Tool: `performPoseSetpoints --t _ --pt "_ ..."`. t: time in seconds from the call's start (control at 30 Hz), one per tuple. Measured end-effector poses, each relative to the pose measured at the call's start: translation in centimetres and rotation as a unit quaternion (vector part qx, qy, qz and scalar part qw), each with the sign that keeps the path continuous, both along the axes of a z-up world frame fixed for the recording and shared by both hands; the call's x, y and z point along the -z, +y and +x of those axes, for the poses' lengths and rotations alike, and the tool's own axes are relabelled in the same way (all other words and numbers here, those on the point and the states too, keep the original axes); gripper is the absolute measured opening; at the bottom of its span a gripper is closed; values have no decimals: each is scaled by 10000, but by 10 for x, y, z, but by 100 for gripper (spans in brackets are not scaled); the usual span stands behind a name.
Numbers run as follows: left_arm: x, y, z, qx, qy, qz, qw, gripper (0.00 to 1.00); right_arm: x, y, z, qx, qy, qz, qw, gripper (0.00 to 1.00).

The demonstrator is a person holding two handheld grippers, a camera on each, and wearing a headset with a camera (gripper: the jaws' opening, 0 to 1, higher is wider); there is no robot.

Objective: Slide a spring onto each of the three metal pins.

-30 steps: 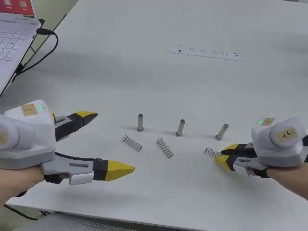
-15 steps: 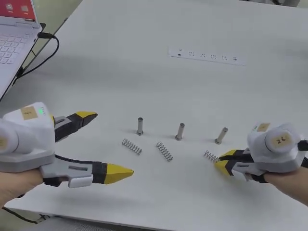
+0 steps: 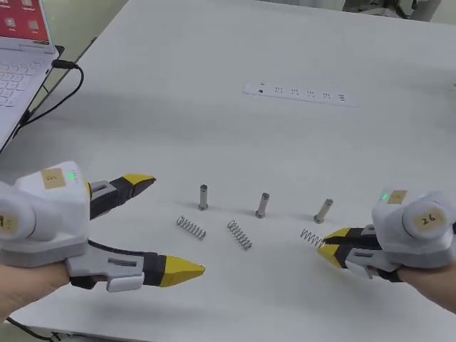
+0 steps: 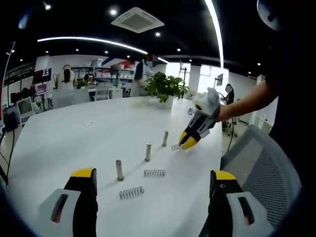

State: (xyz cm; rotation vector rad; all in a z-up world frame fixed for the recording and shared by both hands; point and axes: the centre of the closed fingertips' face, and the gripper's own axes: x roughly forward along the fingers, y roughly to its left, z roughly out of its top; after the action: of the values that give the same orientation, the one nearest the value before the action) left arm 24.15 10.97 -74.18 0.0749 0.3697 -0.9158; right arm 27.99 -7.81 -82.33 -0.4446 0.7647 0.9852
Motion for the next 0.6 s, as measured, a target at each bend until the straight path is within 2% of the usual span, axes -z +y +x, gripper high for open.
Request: performPoseSetpoints --t 0.03,0.1,0.3,0.37,0.5,0.6 --pt "0 -2 -2 59 -31 17 10000 89 -3 2 -2 -58 -11 32 10000 8" --pt "1 -6 -4 148 18 -1 9999 87 -6 6 -5 -149 -41 61 9999 8" --pt "-1 -20 -4 412 124 -112 9990 81 -22 27 -16 -558 -189 111 9982 8" --pt "-1 -25 -4 528 126 -84 9985 77 -28 36 -19 -677 -220 200 9973 8" --pt "0 -40 -7 849 129 -35 9963 70 -40 50 -26 -881 -261 340 9952 8" --pt "2 -50 -11 1075 157 -3 9941 63 -45 57 -32 -1120 -345 322 9926 8"
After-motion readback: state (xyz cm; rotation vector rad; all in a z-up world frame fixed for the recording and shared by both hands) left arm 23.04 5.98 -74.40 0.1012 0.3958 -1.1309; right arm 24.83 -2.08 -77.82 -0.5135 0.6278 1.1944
